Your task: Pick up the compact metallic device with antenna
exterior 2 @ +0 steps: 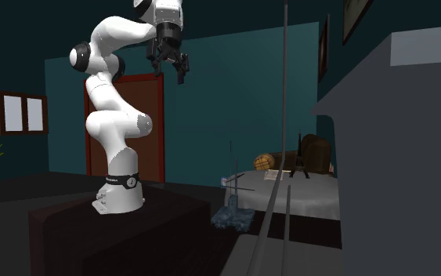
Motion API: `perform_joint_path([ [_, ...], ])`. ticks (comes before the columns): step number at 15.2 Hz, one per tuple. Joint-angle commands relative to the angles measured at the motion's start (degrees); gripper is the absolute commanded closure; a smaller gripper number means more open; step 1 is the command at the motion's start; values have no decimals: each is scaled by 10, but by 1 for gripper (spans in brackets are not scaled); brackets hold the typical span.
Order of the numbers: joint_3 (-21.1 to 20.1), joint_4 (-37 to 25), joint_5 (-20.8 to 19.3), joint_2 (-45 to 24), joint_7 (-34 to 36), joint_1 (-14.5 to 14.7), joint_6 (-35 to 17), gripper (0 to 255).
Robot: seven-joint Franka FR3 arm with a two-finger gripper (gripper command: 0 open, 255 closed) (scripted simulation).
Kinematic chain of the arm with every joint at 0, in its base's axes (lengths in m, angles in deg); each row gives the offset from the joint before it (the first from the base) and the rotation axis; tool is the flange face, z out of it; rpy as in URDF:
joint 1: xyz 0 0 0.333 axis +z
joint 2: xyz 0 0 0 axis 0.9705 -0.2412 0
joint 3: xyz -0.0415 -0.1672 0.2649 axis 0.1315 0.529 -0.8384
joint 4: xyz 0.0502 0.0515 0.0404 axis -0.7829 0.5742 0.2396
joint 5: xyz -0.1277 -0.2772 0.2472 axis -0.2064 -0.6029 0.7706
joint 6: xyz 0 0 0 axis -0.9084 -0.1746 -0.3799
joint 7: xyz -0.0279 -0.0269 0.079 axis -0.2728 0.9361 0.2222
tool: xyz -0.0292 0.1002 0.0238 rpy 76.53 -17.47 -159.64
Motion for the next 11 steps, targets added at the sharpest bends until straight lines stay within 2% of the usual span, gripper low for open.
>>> perform_joint_path([
  [1,0,0,0,0,0,0,0,0],
  [11,-44,158,49,-19,40,36,-185,0],
])
